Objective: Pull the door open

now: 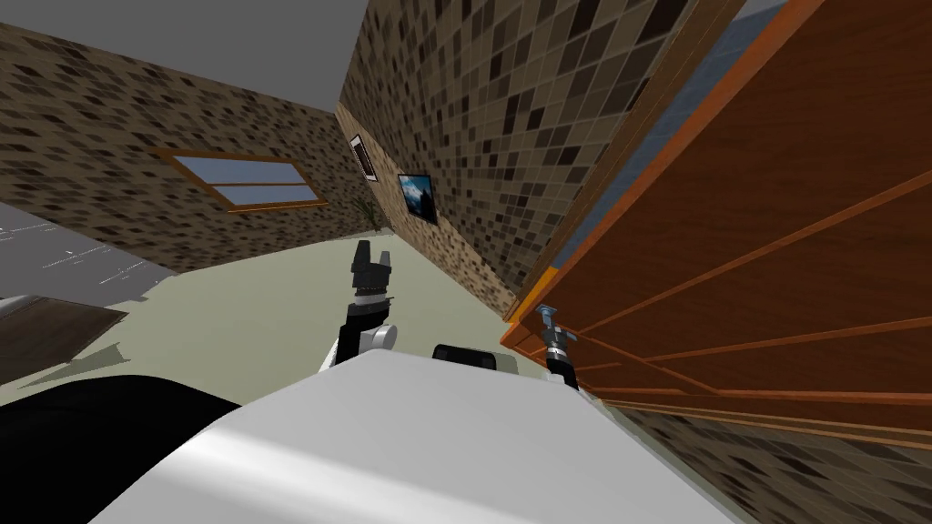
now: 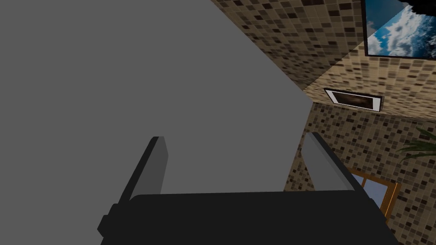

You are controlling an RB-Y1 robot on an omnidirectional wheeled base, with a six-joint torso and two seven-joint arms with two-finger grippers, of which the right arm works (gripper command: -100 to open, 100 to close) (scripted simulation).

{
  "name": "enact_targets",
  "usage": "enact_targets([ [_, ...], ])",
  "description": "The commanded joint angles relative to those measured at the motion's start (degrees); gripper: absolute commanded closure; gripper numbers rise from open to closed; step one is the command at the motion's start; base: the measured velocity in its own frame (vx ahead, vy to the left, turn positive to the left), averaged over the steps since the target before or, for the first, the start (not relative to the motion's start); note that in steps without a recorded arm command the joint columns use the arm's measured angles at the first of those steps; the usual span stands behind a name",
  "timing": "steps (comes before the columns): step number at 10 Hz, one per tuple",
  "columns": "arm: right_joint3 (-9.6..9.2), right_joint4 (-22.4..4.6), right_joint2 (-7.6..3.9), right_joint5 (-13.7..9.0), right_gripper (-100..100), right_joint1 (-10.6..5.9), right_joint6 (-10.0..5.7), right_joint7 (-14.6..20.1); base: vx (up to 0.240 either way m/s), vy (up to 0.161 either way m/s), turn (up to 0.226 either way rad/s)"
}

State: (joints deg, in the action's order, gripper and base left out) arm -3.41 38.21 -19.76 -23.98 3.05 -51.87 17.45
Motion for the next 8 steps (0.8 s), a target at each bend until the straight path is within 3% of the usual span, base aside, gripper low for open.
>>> enact_targets([
  [1,-1.36,0.02,-0.76,0.54,100,0.89,-0.96,1.29,-0.24,-0.022,0.108],
  [5,-4.05,0.97,-2.59,1.58,100,2.66,-2.55,3.82,-0.258,-0.047,0.117],
  [6,-3.9,0.91,-2.09,1.55,100,2.3,-2.19,3.36,-0.106,-0.003,0.03],
  [7,-5.28,0.98,-2.96,1.89,100,3.45,-3.51,4.56,-0.183,-0.007,0.158],
  [8,-5.53,1.01,-3.18,1.94,100,3.68,-3.81,4.8,-0.22,-0.026,0.122],
])
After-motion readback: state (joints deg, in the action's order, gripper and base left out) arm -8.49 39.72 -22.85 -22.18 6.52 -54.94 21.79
